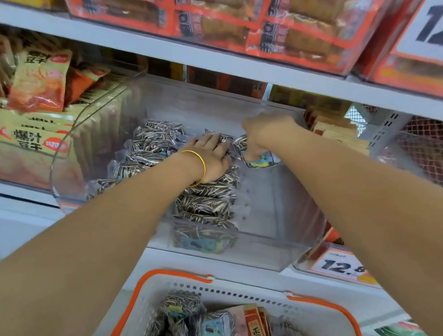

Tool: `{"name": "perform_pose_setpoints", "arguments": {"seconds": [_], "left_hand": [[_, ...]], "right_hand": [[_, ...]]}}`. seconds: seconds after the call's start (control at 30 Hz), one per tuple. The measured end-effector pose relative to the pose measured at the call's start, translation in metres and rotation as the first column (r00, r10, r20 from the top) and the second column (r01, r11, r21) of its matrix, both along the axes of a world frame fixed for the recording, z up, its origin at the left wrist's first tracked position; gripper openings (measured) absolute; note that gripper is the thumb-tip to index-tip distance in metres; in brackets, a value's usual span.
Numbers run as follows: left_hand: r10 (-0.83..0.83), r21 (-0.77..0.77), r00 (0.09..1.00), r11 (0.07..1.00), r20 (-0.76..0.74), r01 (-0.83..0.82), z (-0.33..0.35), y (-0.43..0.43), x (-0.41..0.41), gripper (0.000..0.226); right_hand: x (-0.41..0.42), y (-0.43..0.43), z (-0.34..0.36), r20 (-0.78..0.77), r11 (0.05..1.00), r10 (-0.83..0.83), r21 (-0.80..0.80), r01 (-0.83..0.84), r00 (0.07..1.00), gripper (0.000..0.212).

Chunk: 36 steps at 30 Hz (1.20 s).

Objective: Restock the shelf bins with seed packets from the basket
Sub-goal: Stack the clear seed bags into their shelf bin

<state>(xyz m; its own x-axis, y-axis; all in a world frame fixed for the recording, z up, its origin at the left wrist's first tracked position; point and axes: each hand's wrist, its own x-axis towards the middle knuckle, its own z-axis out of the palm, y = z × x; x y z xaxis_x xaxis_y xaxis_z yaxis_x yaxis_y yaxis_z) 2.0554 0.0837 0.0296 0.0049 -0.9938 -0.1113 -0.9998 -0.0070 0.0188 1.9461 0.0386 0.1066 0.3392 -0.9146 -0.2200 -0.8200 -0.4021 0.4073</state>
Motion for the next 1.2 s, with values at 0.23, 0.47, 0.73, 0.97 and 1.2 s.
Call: {"name": "perform_pose_setpoints", "arguments": {"seconds": [0.23,0.47,0.73,0.97,1.2], "left_hand": [[0.011,0.025,0.999,1.0,-0.032,-0.01,0.003,0.004,-0.001,0.055],[0.007,0.045,1.0,0.999,-0.021,-0.006,0.003,0.003,0.0,0.055],[0.01,0.045,1.0,0.999,-0.025,-0.009,0.002,0.002,0.0,0.055],[0.036,0.048,0.999,0.998,-0.033,-0.034,0.002,0.001,0.0,0.056],[0.028,0.033,0.999,0.999,-0.025,-0.027,-0.001,-0.002,0.001,0.056]], "right_hand": [[-0.02,-0.002,-0.023,0.233,0.983,-0.039,0.184,-0.005,0.972,0.074],[-0.025,-0.002,-0.03,-0.098,0.998,0.055,0.03,-0.052,0.994,0.064],[-0.026,0.004,-0.039,-0.017,0.998,-0.011,-0.066,0.01,1.0,0.077],[-0.021,0.015,-0.054,0.061,0.981,0.002,-0.193,0.009,0.998,0.067],[-0.022,0.022,-0.039,0.182,0.993,-0.089,-0.055,0.101,0.979,0.056]]}}
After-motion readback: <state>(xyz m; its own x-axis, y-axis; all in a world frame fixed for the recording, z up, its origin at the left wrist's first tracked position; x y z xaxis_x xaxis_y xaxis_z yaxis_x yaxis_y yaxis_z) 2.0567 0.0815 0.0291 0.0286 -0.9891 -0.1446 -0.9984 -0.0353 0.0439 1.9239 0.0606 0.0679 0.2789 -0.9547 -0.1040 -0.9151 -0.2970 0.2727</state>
